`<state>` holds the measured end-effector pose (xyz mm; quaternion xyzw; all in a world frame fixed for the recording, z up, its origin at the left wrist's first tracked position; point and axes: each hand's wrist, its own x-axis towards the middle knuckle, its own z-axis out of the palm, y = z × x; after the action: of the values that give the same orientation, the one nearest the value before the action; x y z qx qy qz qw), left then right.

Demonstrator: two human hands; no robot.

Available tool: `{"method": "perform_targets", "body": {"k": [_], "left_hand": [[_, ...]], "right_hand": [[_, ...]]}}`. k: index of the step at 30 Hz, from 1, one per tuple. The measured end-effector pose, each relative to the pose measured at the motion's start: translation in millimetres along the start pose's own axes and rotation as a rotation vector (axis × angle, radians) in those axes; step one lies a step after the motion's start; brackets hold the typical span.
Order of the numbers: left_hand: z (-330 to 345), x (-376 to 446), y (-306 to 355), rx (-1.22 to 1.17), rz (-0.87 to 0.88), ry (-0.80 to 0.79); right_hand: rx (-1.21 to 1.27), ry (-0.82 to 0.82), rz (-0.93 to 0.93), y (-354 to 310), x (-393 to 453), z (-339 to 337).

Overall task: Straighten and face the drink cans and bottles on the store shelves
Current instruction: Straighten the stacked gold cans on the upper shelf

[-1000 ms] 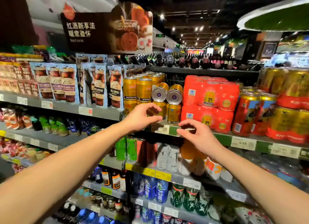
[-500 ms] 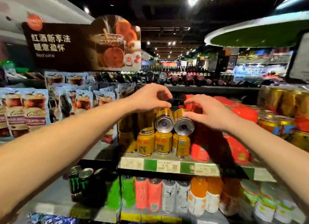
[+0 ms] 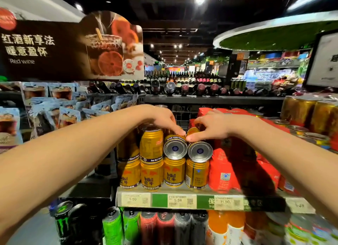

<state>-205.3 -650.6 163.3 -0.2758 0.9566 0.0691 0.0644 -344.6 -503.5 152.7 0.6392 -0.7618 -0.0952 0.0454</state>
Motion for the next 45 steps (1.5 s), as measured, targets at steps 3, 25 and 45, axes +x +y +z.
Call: {"method": "perform_targets", "body": {"k": [3,25,45], "left_hand": [[3.3,2.2,-6.0,-0.175,-0.019,-0.076],[-2.0,-19.5,3.8,-0.535,0.011,-0.083],[13.6,-36.9,-1.2,-0.209,0.271,0.295]], "right_hand": [[0.111,-0.001,-0.014,0.5,4.9,2.5],[0.444,0.132,-0.178,3.5,-12.9,-5.8],[0.458,0.317,-0.216,4.7,-22.3,10.5]]}}
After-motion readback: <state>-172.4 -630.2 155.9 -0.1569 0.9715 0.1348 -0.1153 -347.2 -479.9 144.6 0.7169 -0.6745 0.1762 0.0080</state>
